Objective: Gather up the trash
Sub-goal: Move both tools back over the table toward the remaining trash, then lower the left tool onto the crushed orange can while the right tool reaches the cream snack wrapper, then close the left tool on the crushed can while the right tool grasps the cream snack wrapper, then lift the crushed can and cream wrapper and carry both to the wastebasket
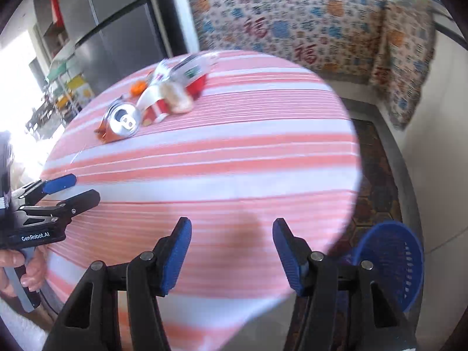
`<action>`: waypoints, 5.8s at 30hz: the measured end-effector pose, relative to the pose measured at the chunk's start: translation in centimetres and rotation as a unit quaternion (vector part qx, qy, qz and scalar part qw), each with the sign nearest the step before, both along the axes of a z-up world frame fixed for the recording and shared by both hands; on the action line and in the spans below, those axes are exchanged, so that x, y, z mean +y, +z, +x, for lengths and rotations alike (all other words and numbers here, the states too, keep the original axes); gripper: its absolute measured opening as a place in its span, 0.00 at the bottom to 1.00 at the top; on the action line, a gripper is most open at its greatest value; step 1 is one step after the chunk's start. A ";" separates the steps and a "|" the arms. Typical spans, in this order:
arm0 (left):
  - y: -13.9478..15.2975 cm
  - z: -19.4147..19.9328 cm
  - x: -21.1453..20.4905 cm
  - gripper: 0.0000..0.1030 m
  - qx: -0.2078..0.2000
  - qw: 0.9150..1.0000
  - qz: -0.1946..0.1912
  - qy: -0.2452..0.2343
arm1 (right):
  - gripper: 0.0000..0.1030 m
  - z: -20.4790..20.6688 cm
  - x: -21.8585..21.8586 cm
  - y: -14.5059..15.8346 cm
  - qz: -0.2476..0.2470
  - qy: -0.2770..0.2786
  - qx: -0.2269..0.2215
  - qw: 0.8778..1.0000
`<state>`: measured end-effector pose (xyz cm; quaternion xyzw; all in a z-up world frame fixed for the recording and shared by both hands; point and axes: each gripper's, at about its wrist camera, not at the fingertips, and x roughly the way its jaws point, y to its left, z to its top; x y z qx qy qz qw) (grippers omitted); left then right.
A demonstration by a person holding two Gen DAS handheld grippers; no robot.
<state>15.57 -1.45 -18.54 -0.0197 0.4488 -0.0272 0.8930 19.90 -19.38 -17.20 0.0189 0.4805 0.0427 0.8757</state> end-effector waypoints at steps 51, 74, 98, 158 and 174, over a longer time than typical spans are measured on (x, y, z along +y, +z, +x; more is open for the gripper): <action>0.6 2.4 13.7 0.98 0.000 0.983 -0.059 0.176 | 0.64 4.1 6.2 -2.4 -0.058 -0.005 -0.047 0.997; 1.2 4.3 6.7 0.75 -0.028 0.998 -0.020 -0.042 | 0.64 4.1 6.1 -2.4 -0.058 -0.004 -0.048 0.997; 0.9 0.9 7.9 0.75 -0.009 0.997 -0.070 0.037 | 0.30 16.6 9.4 -1.2 -0.094 0.109 0.009 0.990; 3.4 -1.8 4.9 0.65 0.007 0.993 -0.113 -0.032 | 0.13 4.5 2.3 3.2 -0.001 0.073 0.070 0.995; 2.6 -1.8 4.9 0.75 0.038 0.994 -0.097 -0.033 | 0.13 1.9 1.0 2.0 0.015 0.070 0.080 0.994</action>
